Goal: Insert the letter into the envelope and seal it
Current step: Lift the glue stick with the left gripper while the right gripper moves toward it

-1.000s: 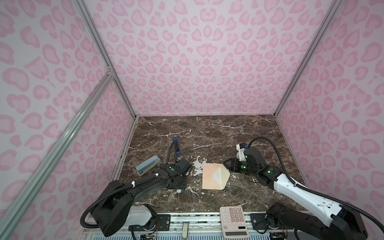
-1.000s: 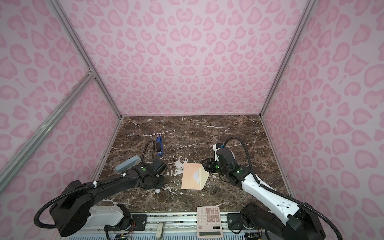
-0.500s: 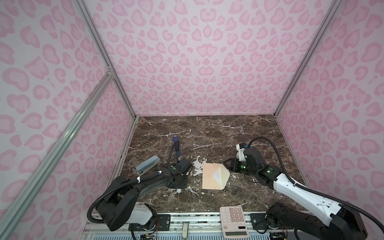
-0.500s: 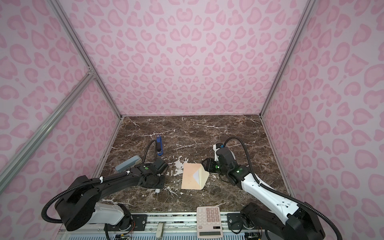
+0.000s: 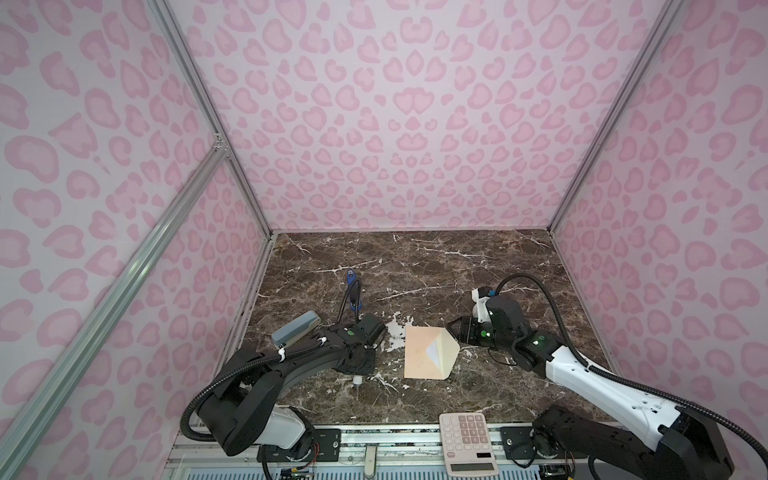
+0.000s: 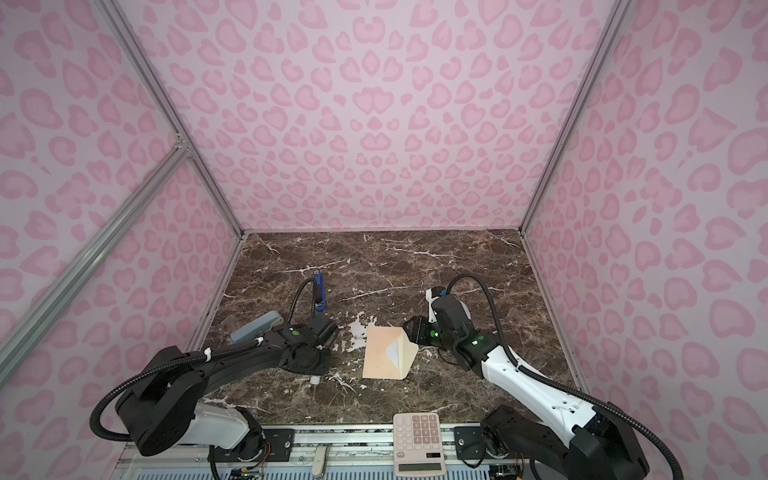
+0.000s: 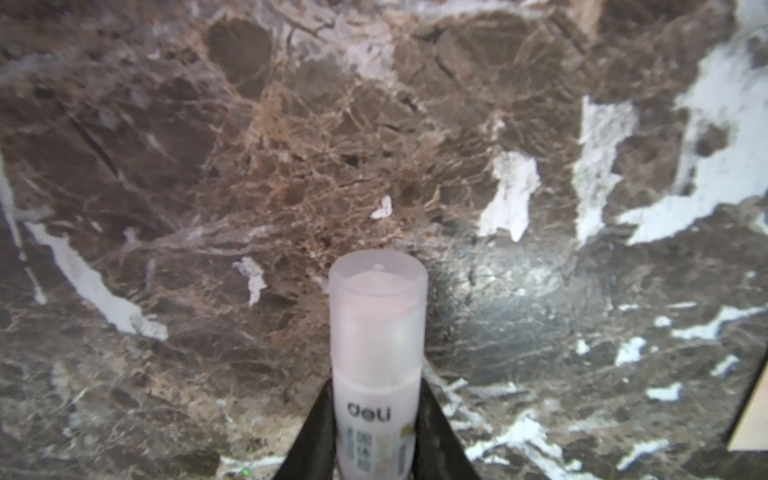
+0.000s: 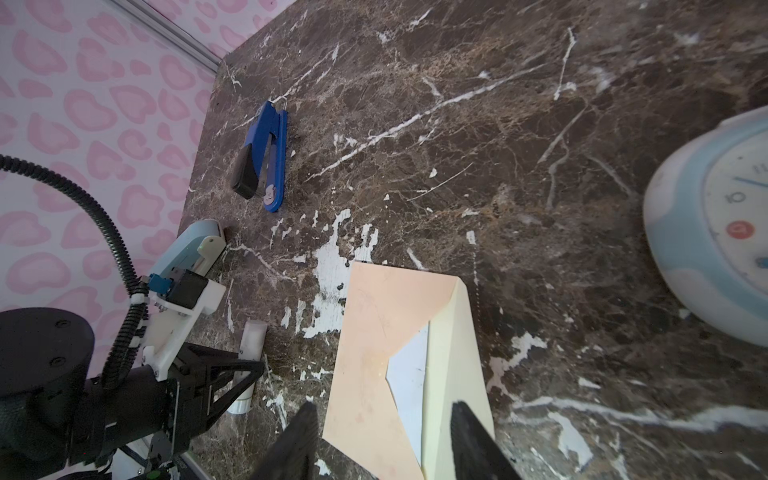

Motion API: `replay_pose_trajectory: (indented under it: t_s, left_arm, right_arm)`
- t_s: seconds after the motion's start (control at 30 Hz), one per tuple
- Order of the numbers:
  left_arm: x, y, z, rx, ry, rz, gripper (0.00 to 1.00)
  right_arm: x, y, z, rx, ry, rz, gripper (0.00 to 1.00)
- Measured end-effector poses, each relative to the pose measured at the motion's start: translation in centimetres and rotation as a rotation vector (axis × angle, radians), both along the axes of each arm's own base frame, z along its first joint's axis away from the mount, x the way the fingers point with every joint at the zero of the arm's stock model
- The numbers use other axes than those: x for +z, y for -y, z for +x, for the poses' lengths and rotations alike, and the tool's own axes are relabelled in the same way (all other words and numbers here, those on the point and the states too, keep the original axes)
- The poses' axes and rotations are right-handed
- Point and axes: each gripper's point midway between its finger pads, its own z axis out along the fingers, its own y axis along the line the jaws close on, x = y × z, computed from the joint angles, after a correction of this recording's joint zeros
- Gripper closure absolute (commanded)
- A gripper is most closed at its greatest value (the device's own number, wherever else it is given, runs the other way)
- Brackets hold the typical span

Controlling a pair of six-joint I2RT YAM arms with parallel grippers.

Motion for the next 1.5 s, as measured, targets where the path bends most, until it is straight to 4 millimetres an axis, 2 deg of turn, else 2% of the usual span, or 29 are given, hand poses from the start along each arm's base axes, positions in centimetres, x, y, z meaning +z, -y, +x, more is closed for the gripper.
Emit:
replay_pose_trajectory:
  t_s: [0.17,0.3,0.37,0.5,0.67,0.87,1.03,1.13,1.27,1.4,1.5]
  left_arm:
    - [0.0,0.0,0.0,-0.003,-0.002,-0.001,0.76]
    - [0.9,0.6,0.3,-0.016,0.019,-0.038,0.76]
    - [2.8,1.5,0.8,-0.044,0.066,-0.076,0.76]
    - [8.1,4.2,2.8,-0.116,0.229,-0.193,0.76]
    - [13.8,7.5,4.0,-0.245,0.421,-0.326,0.76]
    - [17.8,10.6,4.4,-0.363,0.584,-0.487,0.76]
    - [20.1,12.4,4.4,-0.425,0.689,-0.602,0.75]
    - [21.2,13.3,4.4,-0.453,0.73,-0.648,0.75]
    - [22.4,14.0,4.4,-0.475,0.771,-0.689,0.75]
    - [22.8,14.5,4.1,-0.499,0.783,-0.712,0.75]
    - [23.2,14.8,4.0,-0.509,0.791,-0.728,0.75]
  right_arm:
    - [0.1,0.0,0.0,0.0,0.003,0.002,0.46]
    - [0.4,0.0,0.1,0.0,0.01,0.007,0.46]
    - [0.9,-0.2,0.2,0.0,0.019,0.013,0.46]
    - [2.4,-0.6,0.7,0.003,0.045,0.034,0.46]
    - [6.1,-1.9,1.2,0.026,0.108,0.09,0.46]
    - [12.0,-4.7,0.9,0.1,0.208,0.167,0.45]
    - [14.7,-7.2,0.2,0.166,0.241,0.196,0.44]
    - [15.2,-8.5,-0.4,0.205,0.243,0.194,0.42]
    - [15.0,-9.5,-0.9,0.236,0.228,0.165,0.41]
    - [14.7,-9.7,-0.8,0.236,0.222,0.133,0.42]
    - [14.5,-9.5,-0.5,0.227,0.219,0.111,0.47]
